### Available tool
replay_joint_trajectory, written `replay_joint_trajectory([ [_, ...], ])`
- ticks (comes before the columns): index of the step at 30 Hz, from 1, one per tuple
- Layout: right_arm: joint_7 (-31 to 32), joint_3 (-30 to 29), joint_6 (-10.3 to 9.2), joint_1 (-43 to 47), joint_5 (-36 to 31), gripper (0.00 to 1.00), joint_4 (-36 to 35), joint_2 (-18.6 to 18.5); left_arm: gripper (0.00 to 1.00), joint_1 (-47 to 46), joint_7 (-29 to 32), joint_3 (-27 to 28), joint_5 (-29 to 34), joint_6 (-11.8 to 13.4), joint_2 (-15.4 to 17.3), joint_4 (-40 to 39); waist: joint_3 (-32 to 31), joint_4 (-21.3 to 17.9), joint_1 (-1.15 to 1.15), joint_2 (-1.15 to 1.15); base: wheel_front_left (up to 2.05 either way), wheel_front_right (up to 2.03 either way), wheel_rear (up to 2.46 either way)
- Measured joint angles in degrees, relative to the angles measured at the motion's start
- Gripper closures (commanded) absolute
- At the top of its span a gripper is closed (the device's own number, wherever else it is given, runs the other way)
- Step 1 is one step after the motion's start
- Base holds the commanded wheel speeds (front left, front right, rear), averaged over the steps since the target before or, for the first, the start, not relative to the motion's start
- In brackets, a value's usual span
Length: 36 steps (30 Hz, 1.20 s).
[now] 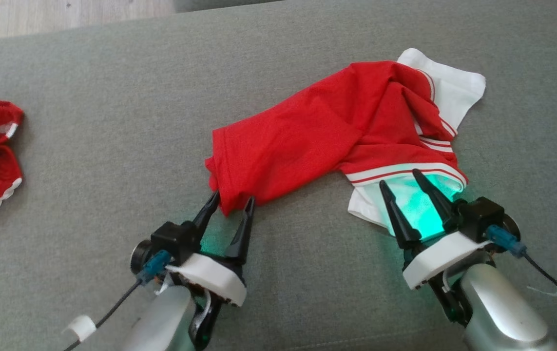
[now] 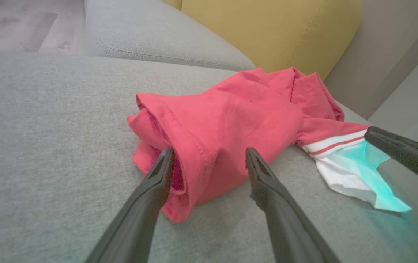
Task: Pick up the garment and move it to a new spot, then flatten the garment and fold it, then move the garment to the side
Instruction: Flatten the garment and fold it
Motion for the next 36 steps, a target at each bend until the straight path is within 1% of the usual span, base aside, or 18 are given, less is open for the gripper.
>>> replay_joint_trajectory([
  [5, 0.0, 0.6, 0.00, -0.1, 0.1, 0.00, 0.9, 0.5, 0.00, -1.5, 0.0, 2.5, 2.1, 0.0, 0.0, 5.2, -0.2, -0.8, 0.00, 0.00, 0.00, 0.00, 0.00],
  [7, 0.0, 1.3, 0.00, -0.1, 0.9, 0.00, 1.5, 1.0, 0.00, -2.4, 0.0, 1.9, 1.8, 0.0, 0.0, 7.5, -0.3, -1.4, 0.00, 0.00, 0.00, 0.00, 0.00],
  [9, 0.0, 1.6, 0.00, -0.1, 1.0, 0.00, 1.8, 1.2, 0.00, -2.8, 0.0, 1.0, 0.3, 0.0, -0.1, 8.5, -0.4, -1.7, 0.00, 0.00, 0.00, 0.00, 0.00],
  [10, 0.0, 1.6, 0.00, -0.1, 1.2, 0.00, 1.8, 1.3, 0.77, -2.8, 0.0, 0.5, -0.4, 0.0, 0.0, 8.3, -0.5, -1.8, 0.00, 0.00, 0.00, 0.00, 0.00],
  [11, 0.0, 1.6, 0.00, -0.1, 1.2, 0.00, 1.8, 1.3, 0.77, -2.8, 0.0, 0.5, -0.4, 0.0, 0.0, 8.3, -0.5, -1.8, 0.00, 0.00, 0.00, 0.00, 0.00],
  [12, 0.0, 1.5, 0.00, -0.1, 1.5, 0.00, 1.8, 1.3, 1.00, -2.8, 0.0, 0.3, -0.8, 0.0, 0.0, 7.5, -0.6, -1.8, 0.00, 0.00, 0.00, 0.00, 0.00],
  [14, 0.0, 1.2, 0.00, 0.0, 1.9, 0.00, 1.8, 1.4, 1.00, -2.8, 0.0, 0.8, -0.7, 0.0, -0.1, 3.6, -0.9, -1.5, 0.00, 0.00, 0.00, 0.00, 0.00],
  [17, 0.0, 0.3, 0.00, 0.0, 2.2, 0.00, 1.9, 1.6, 1.00, -2.6, 0.0, 4.1, 2.6, 0.0, -0.2, -5.9, -1.7, -0.6, 0.00, 0.00, 0.00, 0.00, 0.00],
  [18, 0.0, 0.2, 0.00, 0.1, 2.4, 0.00, 2.1, 1.7, 1.00, -2.4, 0.0, 4.4, 3.5, 0.0, -0.1, -8.9, -2.1, -0.2, 0.00, 0.00, 0.00, 0.00, 0.00],
  [20, 0.0, -0.2, 0.00, 0.5, 3.0, 0.00, 2.7, 2.0, 1.00, -0.8, 0.0, 3.8, 4.8, 0.0, -0.2, -13.5, -2.9, 0.9, 0.00, 0.00, 0.00, 0.00, 0.00],
  [23, 0.0, -0.8, 0.00, 2.2, 3.8, 0.00, 3.4, 2.8, 1.00, 3.8, 0.0, 3.1, 5.3, 0.0, -0.2, -17.2, -4.3, 2.9, -0.01, 0.00, 0.00, 0.00, 0.00],
  [27, 0.0, -1.2, 0.00, 4.2, 4.0, 0.00, 4.6, 3.5, 1.00, 7.8, 0.0, 3.5, 5.5, 0.0, 0.0, -18.7, -5.7, 6.1, -0.01, 0.00, 0.00, 0.00, 0.00],
  [31, 0.0, -1.3, 0.00, 4.2, 4.0, 0.00, 4.9, 3.8, 1.00, 7.7, 0.0, 5.7, 5.3, 0.0, 0.2, -17.8, -6.1, 8.5, -0.01, 0.00, 0.00, 0.00, 0.00],
  [33, 0.0, -1.0, 0.00, 3.8, 4.0, 0.00, 5.0, 4.2, 1.00, 7.6, 0.0, 7.3, 4.8, 0.0, 0.3, -15.7, -5.5, 8.7, -0.01, 0.00, 0.00, 0.00, 0.00],
  [36, 0.0, -0.3, 0.00, 2.9, 4.0, 0.00, 5.3, 4.4, 1.00, 6.0, 0.0, 9.9, 5.0, 0.0, 0.3, -12.2, -4.2, 7.9, 0.00, 0.00, 0.00, 0.00, 0.00],
])
